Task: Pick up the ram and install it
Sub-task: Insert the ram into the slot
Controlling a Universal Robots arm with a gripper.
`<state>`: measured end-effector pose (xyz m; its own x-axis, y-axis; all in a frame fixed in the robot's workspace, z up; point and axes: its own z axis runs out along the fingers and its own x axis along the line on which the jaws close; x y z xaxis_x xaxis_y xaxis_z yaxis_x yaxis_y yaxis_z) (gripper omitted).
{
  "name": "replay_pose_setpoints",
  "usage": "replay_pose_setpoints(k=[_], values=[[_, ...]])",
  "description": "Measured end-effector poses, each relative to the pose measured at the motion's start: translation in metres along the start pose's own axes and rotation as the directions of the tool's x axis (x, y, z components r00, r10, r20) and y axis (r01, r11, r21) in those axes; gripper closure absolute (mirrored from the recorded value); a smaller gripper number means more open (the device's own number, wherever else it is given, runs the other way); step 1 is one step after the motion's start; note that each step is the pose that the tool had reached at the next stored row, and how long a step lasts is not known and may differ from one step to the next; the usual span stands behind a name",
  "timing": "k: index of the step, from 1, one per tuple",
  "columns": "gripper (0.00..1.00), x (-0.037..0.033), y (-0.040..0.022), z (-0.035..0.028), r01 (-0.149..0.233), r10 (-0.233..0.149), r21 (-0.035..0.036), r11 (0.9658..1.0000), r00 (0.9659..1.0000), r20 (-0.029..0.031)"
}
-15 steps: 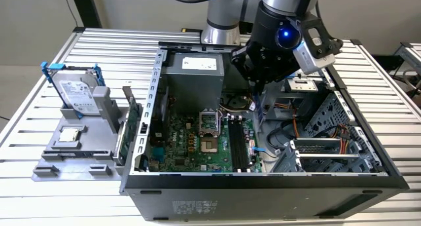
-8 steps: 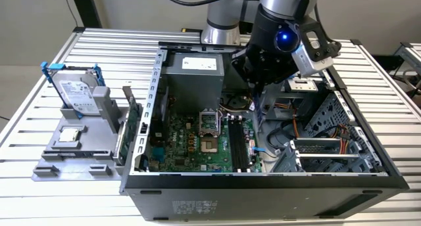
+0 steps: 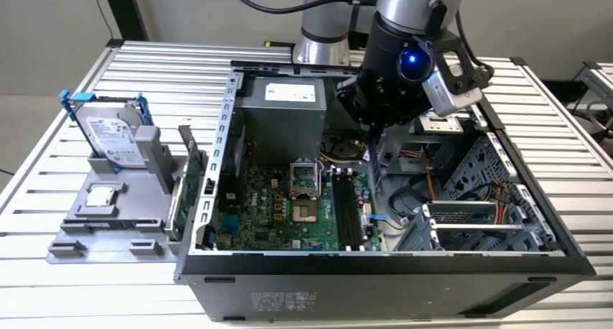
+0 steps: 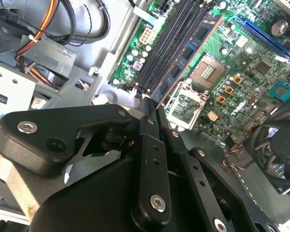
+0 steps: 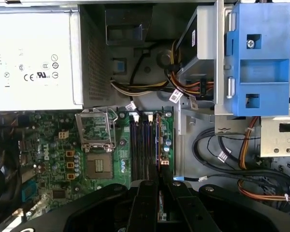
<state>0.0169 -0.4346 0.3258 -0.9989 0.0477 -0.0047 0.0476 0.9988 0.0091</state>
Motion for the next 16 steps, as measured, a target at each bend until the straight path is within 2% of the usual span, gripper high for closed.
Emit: replay_pose_setpoints(k=[16], values=[[1.00, 0.0000, 0.0005, 0.0111, -0.005, 0.005, 0.0000, 1.0000, 1.0000, 0.0001]])
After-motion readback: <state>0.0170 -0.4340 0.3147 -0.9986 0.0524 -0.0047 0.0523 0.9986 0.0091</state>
